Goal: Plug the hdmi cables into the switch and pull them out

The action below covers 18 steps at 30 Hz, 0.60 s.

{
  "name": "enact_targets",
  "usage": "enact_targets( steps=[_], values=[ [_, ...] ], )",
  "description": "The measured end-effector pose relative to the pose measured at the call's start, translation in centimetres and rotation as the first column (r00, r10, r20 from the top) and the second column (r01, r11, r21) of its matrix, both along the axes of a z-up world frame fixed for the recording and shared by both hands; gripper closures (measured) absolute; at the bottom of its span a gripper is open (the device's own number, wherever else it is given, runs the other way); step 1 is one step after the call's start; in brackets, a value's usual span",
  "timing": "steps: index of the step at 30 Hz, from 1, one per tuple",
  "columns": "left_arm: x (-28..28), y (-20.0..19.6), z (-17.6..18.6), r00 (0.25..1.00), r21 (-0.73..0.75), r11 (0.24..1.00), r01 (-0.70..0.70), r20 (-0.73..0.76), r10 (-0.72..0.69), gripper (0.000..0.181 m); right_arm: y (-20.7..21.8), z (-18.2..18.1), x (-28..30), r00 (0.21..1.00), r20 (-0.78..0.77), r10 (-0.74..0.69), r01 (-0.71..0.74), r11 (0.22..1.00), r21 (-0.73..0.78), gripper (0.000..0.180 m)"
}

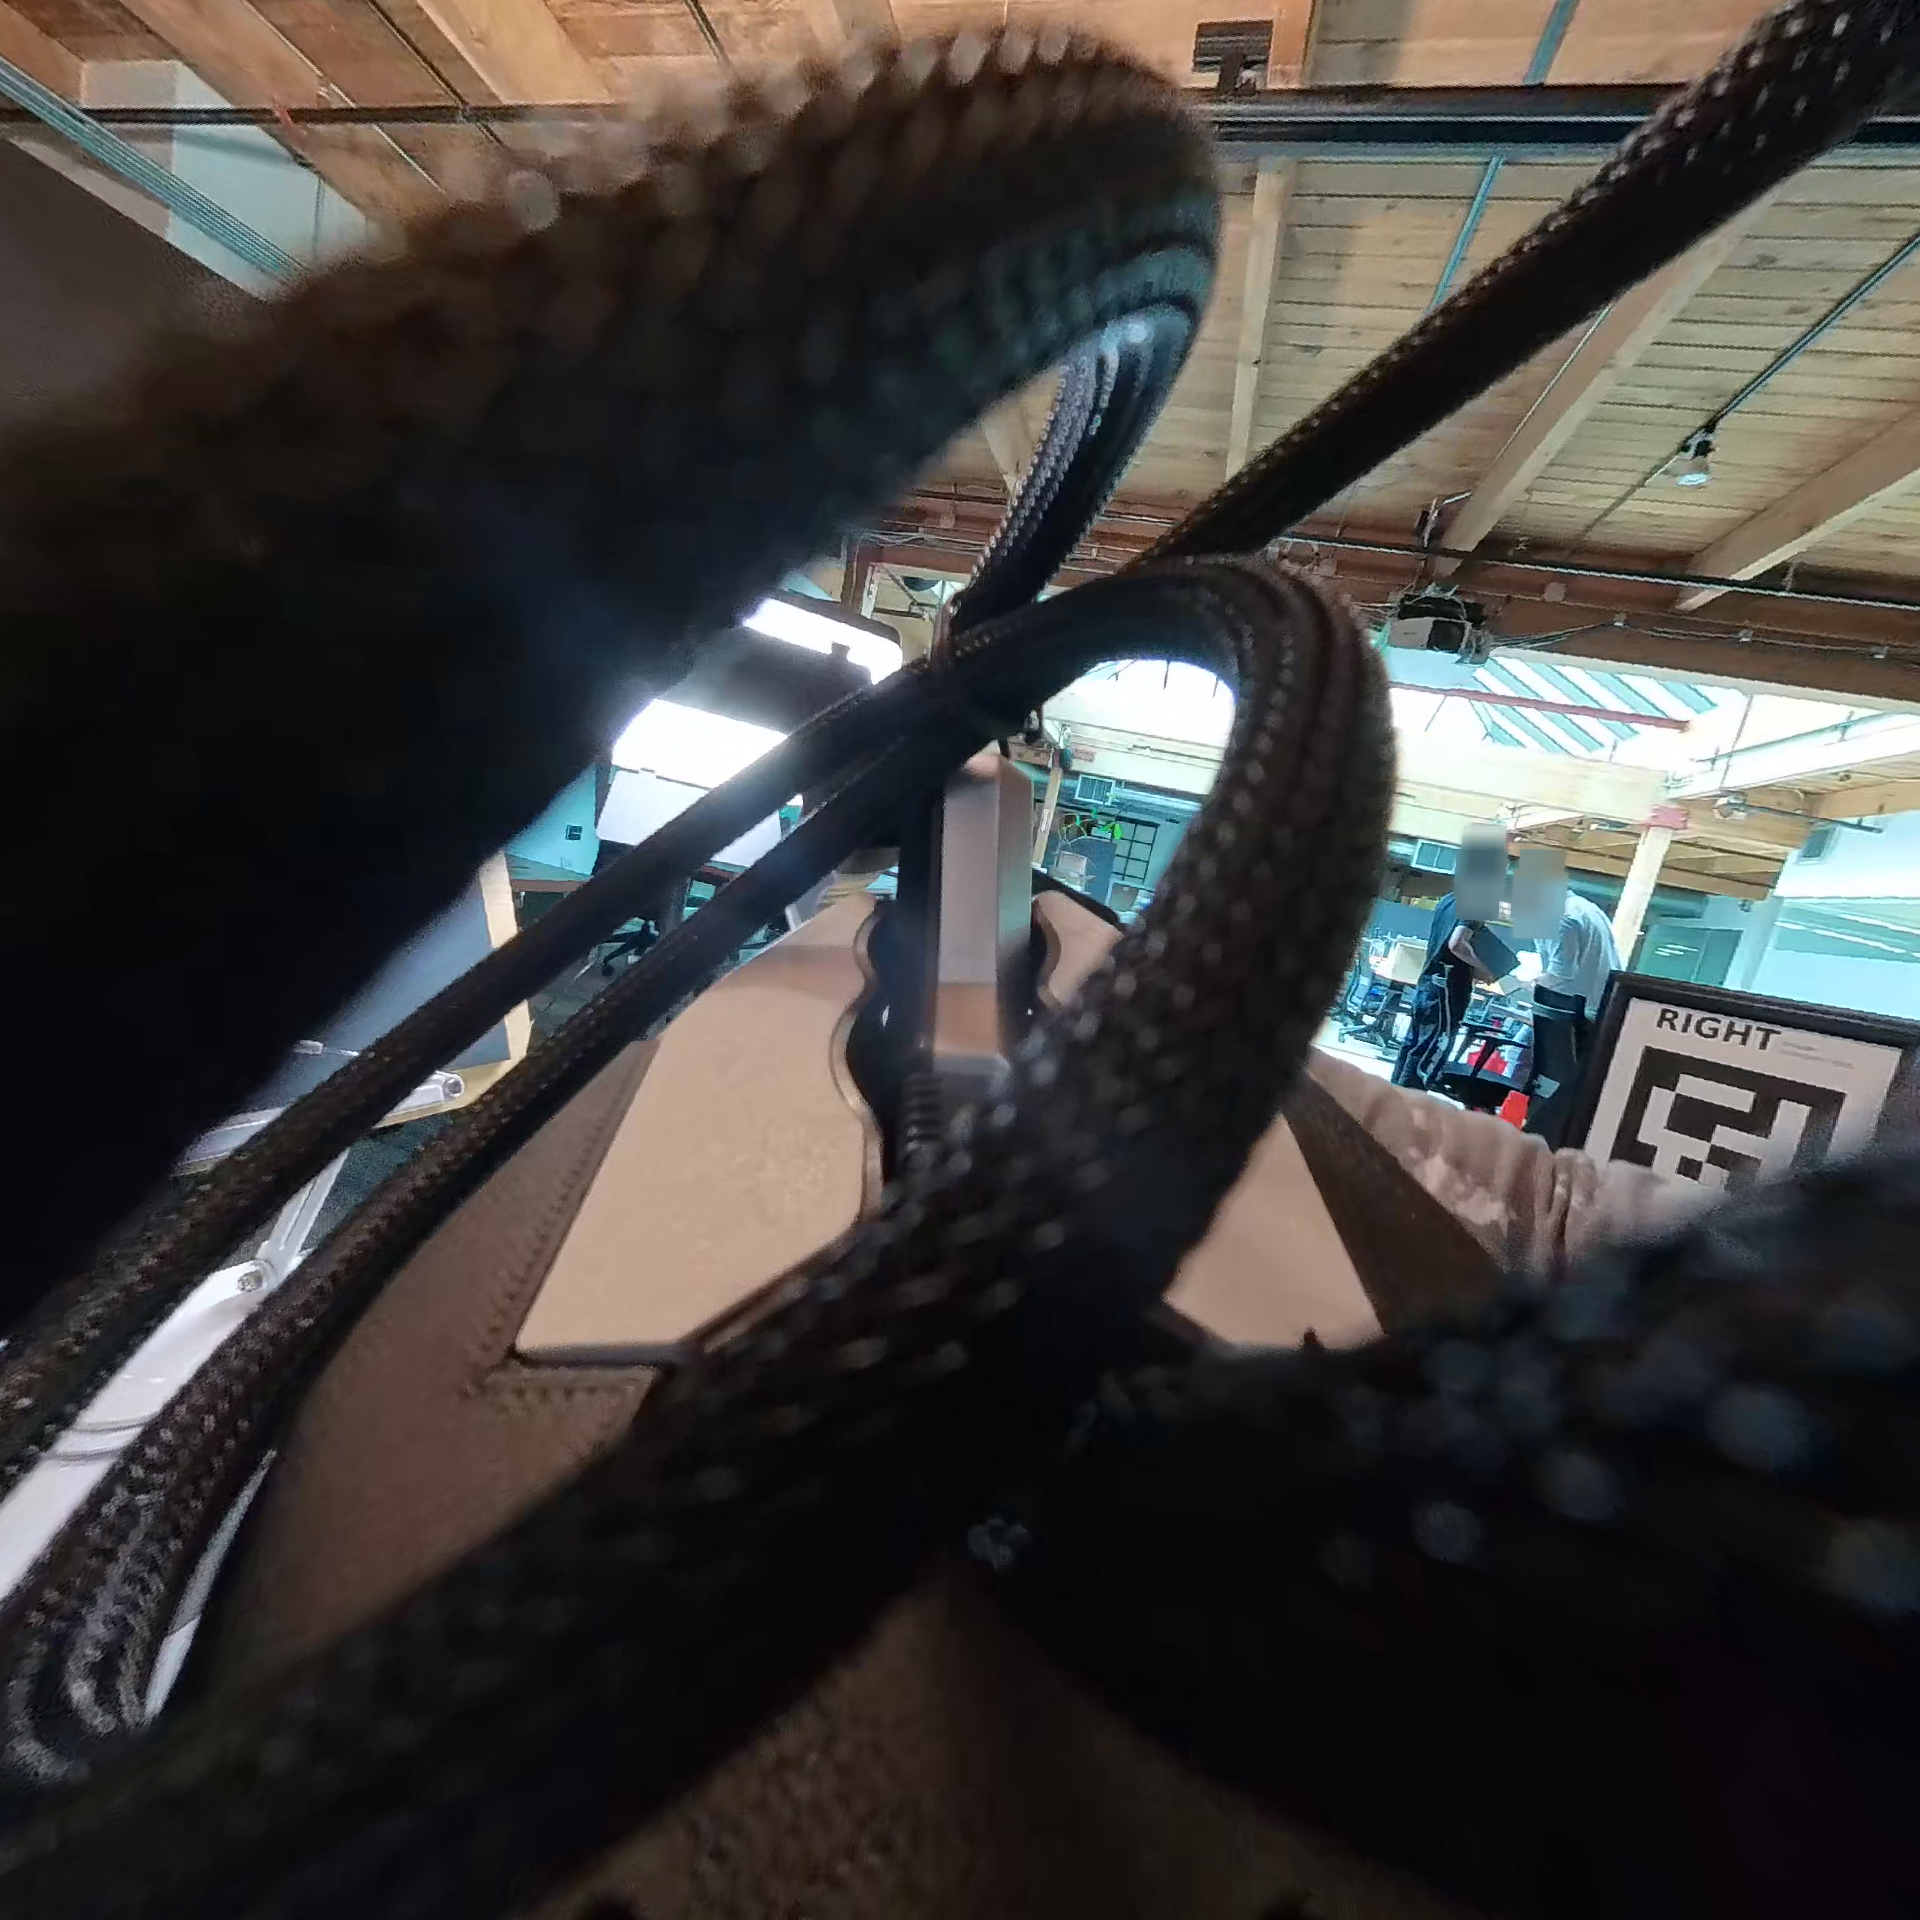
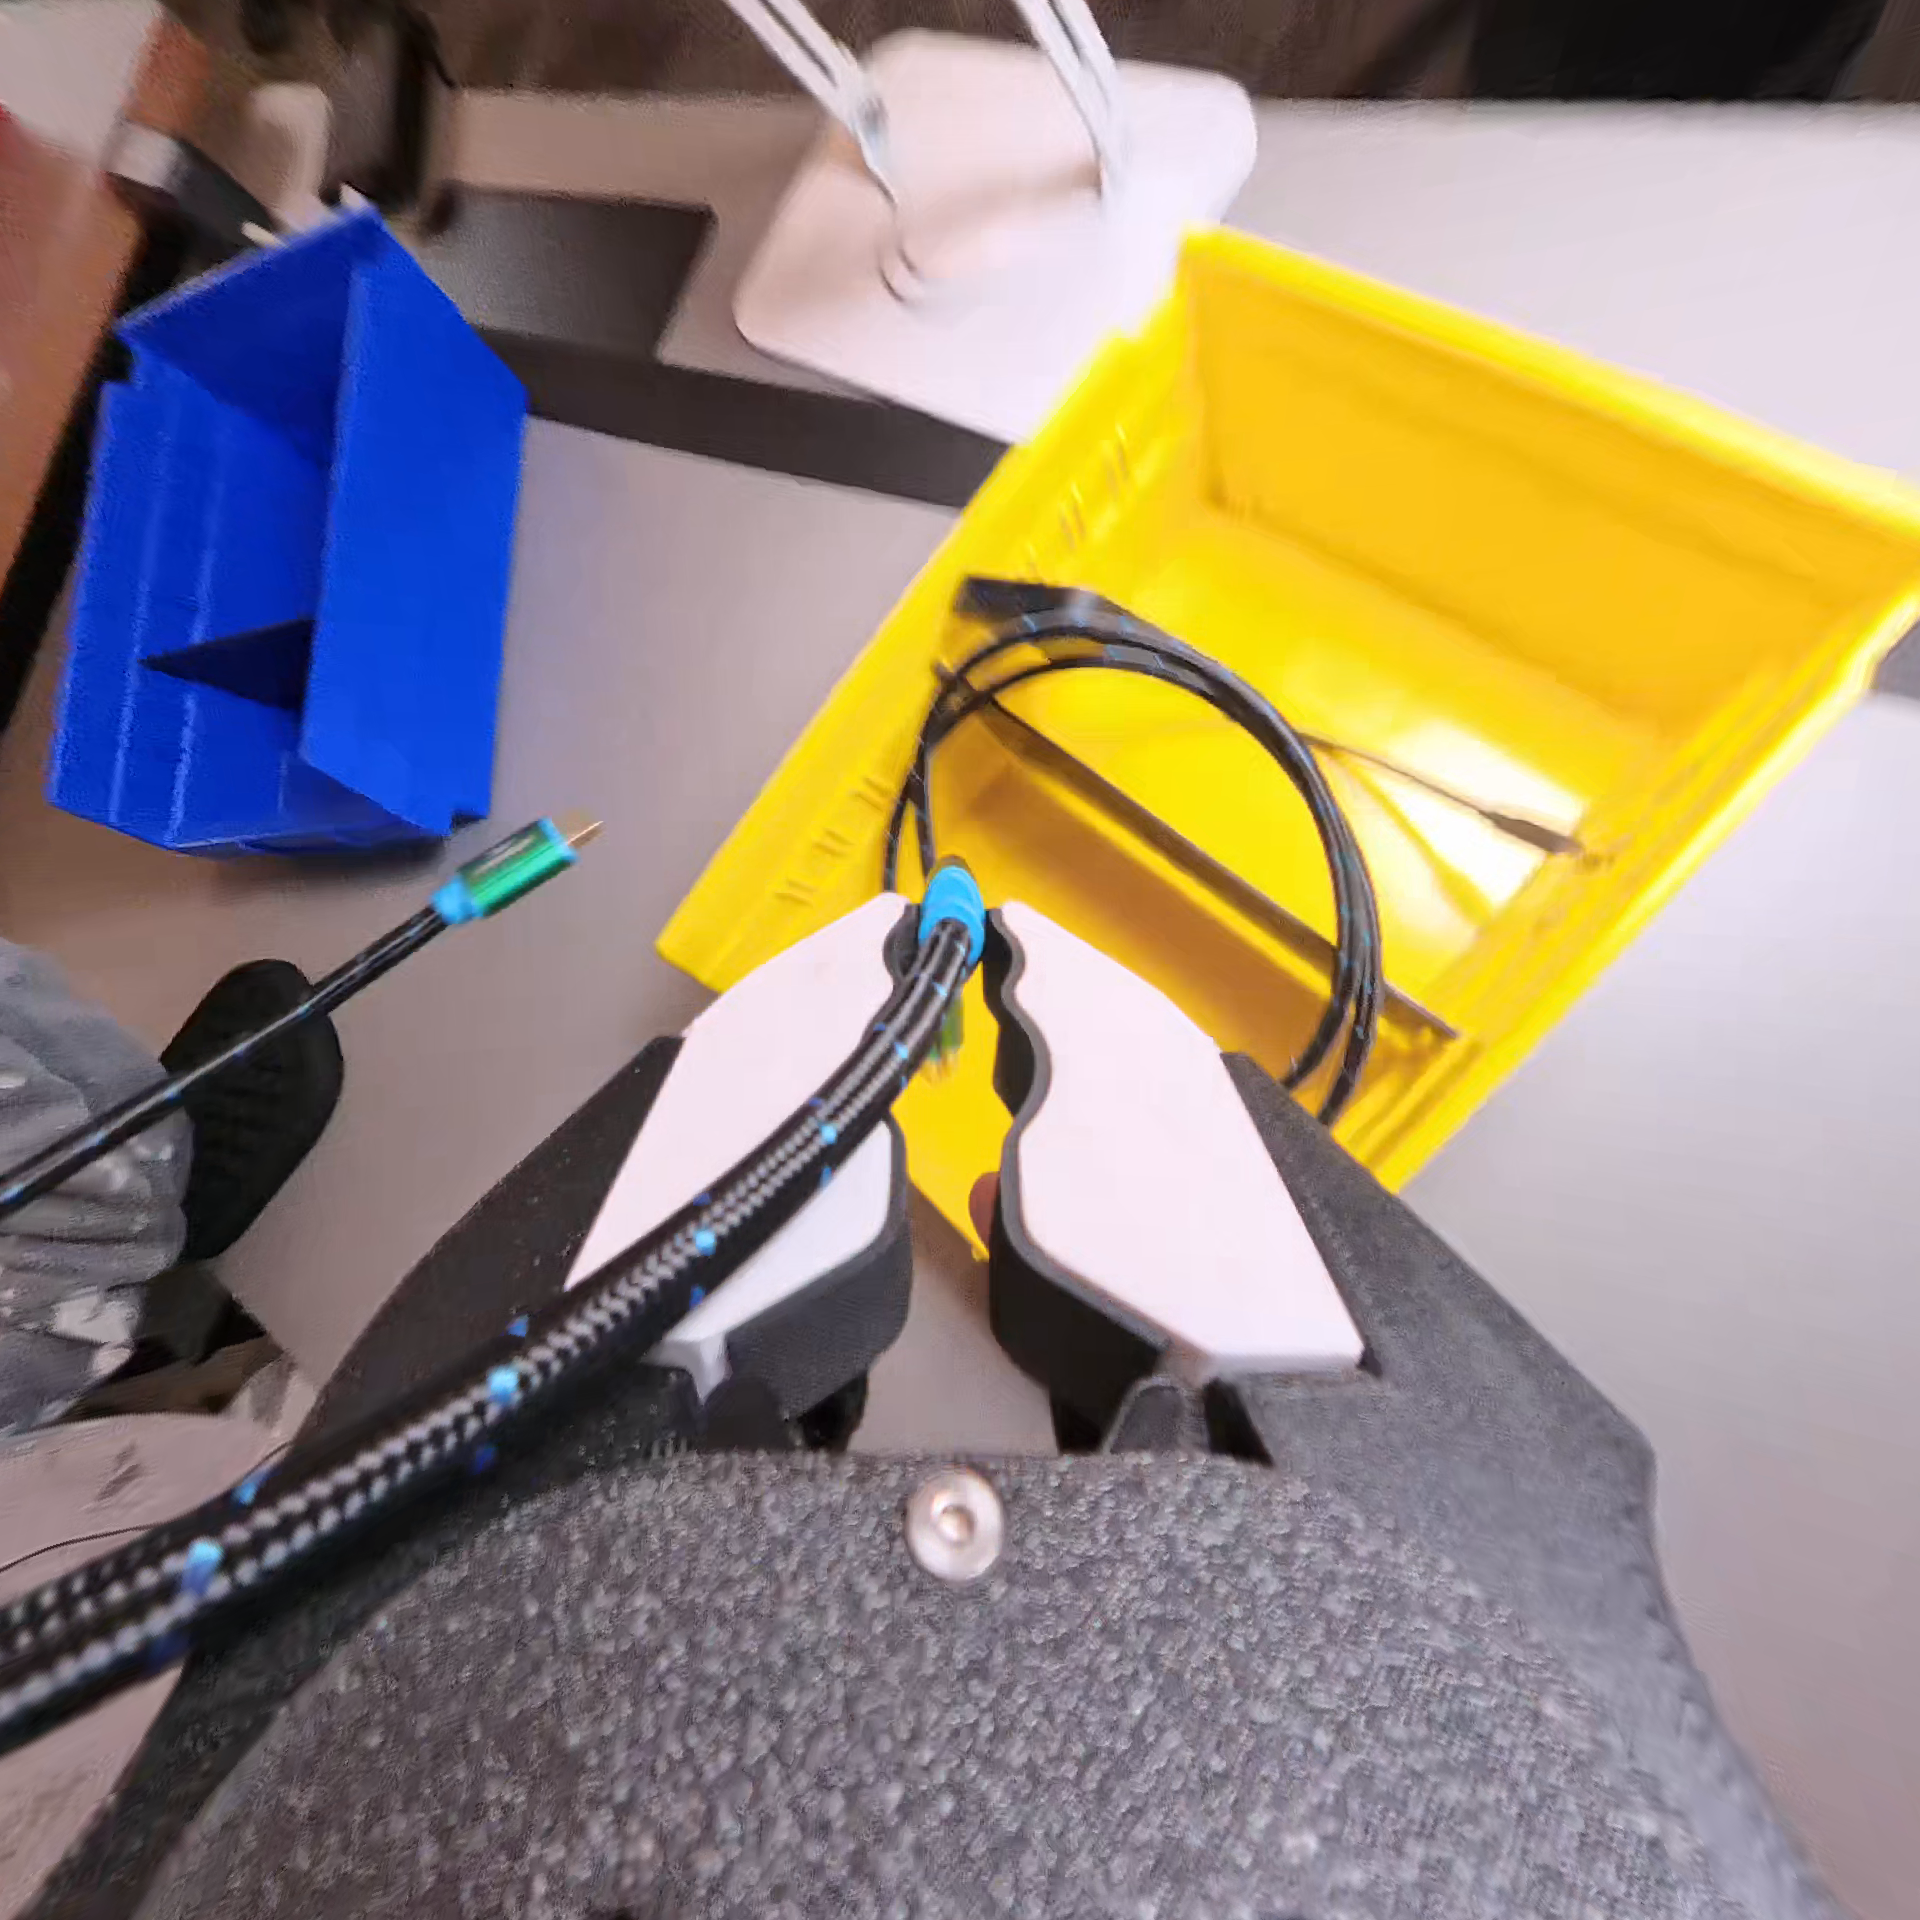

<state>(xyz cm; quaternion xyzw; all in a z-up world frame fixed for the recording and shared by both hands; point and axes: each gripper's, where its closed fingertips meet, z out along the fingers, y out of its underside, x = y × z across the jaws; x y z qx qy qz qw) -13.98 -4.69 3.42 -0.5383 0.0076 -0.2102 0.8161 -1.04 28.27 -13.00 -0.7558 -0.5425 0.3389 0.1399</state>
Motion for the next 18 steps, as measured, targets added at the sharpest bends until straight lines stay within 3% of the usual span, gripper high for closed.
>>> enact_targets(
  steps=[5, 12, 15, 18],
  values=[
    [0.0, -0.4, 0.2, 1.0, -0.009, 1.0, 0.006, 0.007, -0.006, 0.156, 1.9, -5.7, 2.9, 0.965, 0.247, -0.089, 0.119, 0.987, -0.106, 0.169],
    [-0.2, -0.1, -0.5, 0.999, -0.093, 0.995, 0.019, 0.044, -0.015, 0.156, 1.6, -9.3, 7.0, 0.81, 0.585, -0.047, 0.072, 0.997, -0.02, 0.169],
    [-0.6, -0.1, -0.8, 0.999, -0.127, 0.992, 0.014, 0.053, -0.007, 0.156, 1.5, -9.6, 7.6, 0.763, 0.645, -0.036, 0.047, 0.999, 0.0, 0.168],
    [-0.6, -0.4, -0.7, 0.999, -0.122, 0.992, 0.02, 0.049, -0.014, 0.156, 1.6, -9.4, 6.9, 0.77, 0.637, -0.033, 0.034, 0.999, 0.01, 0.164]
  ],
)
